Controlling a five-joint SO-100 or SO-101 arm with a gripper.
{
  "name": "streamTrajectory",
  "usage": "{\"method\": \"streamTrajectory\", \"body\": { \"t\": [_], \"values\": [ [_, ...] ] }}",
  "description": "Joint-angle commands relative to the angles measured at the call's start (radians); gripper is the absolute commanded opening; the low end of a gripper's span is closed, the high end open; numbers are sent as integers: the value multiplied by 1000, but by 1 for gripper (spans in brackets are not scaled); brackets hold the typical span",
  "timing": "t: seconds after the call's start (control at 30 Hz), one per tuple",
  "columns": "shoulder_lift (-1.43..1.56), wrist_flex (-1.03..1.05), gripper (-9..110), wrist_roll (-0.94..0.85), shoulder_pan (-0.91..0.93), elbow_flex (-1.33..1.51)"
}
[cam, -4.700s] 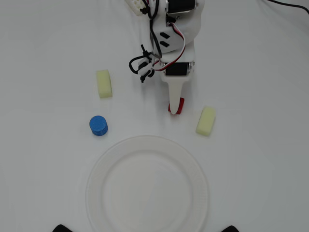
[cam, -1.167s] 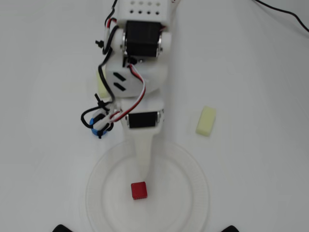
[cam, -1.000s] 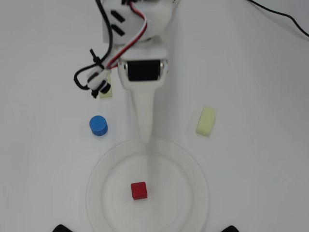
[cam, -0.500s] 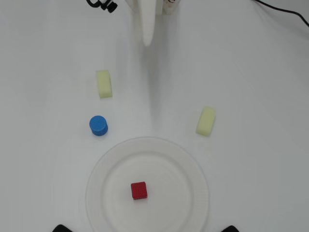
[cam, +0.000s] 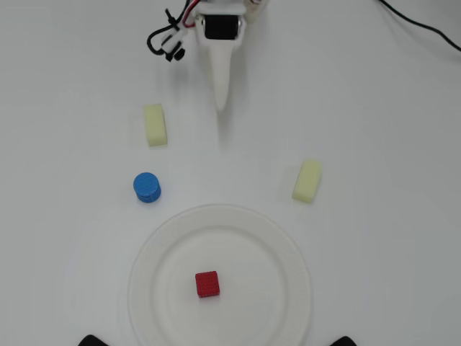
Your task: Grasp a red block and put it in the dish.
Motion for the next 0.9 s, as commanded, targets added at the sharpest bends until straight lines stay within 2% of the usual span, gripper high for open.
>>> {"method": "streamTrajectory", "body": {
  "t": [0.0, 0.17, 0.3, 0.5, 0.87],
  "values": [
    [184, 32, 42, 14, -12, 51],
    [184, 74, 36, 44, -34, 97],
    [184, 80, 19, 58, -43, 155],
    [184, 100, 0, 49, -41, 189],
    [186, 91, 0, 32, -58, 236]
  ]
}}
